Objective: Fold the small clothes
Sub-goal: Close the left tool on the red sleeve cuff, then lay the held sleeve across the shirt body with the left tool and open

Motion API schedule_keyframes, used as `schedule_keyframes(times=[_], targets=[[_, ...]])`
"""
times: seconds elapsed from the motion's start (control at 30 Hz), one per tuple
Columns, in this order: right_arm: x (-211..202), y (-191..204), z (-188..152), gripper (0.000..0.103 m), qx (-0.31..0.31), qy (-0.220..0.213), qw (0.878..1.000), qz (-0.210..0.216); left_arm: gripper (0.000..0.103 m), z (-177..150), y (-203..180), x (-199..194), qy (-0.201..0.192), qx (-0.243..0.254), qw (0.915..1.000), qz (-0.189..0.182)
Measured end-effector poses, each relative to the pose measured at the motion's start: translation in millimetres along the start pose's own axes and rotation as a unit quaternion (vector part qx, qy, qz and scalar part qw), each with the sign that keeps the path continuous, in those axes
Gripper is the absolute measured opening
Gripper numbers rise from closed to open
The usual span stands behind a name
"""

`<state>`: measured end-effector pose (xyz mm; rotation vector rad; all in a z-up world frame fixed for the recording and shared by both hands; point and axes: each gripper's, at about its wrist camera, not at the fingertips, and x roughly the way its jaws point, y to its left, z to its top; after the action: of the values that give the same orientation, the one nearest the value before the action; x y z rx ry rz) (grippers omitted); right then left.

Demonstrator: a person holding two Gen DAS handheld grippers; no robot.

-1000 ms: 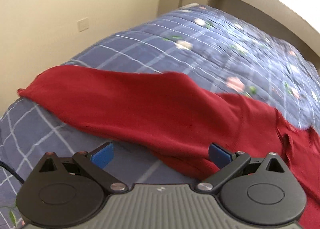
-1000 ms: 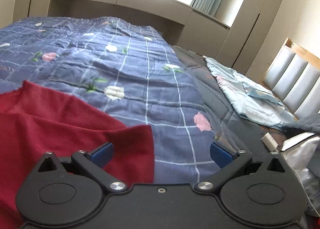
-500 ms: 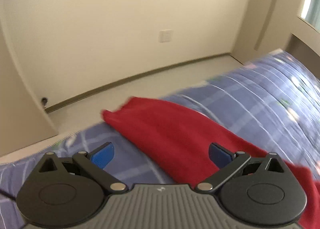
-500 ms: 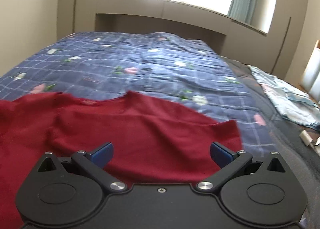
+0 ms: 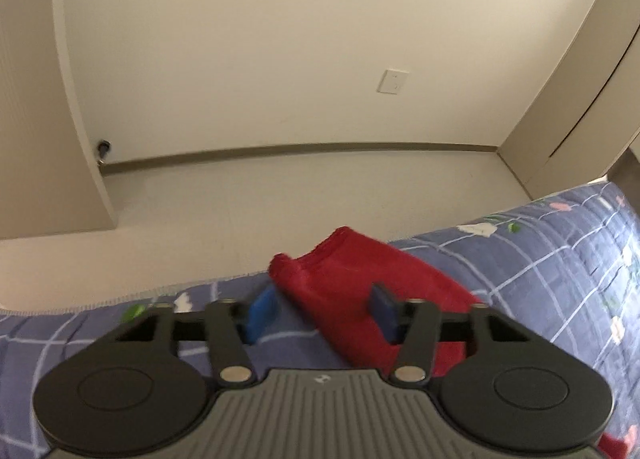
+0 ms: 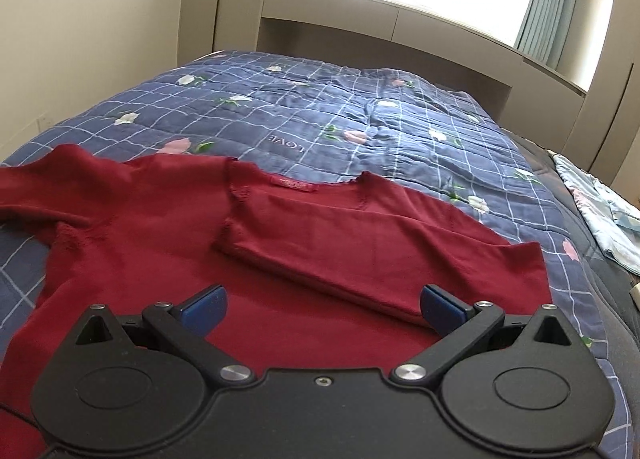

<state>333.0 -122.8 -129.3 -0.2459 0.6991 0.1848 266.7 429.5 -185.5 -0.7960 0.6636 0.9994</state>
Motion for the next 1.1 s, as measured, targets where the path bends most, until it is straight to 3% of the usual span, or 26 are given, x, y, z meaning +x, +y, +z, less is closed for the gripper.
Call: schedule_keyframes(times=[0.1, 0.17, 0.23, 0.53, 0.7, 0.8, 0.97, 1.1], targets=[[-1.8, -0.2, -2.3, 0.102, 0.01, 0.004, 1.0, 0.001, 0.031, 4.7, 0.3, 4.6, 0.012, -0.013, 0.9998, -0.007], [-4.3, -1.1, -4.2, 0.102, 0.017, 0.005, 1.0, 0.001, 0.012, 5.6, -4.0, 0.9, 0.008, -0.009, 0.9999, 0.003], [-6.6, -2.9, -5.3, 0.102, 0.022, 0.008, 1.0, 0.001, 0.003, 5.4, -8.9, -3.3, 0.0, -0.001, 1.0, 0.009], [-23.9, -20.9, -11.3, 0.102, 0.039, 0.0, 0.999, -0.01, 0.001, 7.4, -39.6, -38.9, -0.066, 0.028, 0.9974, 0.006], [-33.5, -37.0, -15.8, 0.102, 0.057, -0.004, 0.998, -0.017, 0.0, 4.2, -67.4, -72.6, -0.096, 0.061, 0.9925, -0.045], [-39.2, -48.9, -19.1, 0.102, 0.069, -0.008, 0.997, -0.024, 0.0, -3.3, -97.7, -95.9, -0.117, 0.1, 0.9844, -0.085], [-49.5, -70.8, -26.1, 0.102, 0.087, -0.014, 0.996, -0.035, 0.0, -22.4, -158.7, -136.1, -0.131, 0.152, 0.9638, -0.175], [-59.8, -89.8, -35.7, 0.102, 0.1, -0.015, 0.994, -0.046, 0.0, -48.0, -208.7, -173.6, -0.142, 0.194, 0.9383, -0.248]])
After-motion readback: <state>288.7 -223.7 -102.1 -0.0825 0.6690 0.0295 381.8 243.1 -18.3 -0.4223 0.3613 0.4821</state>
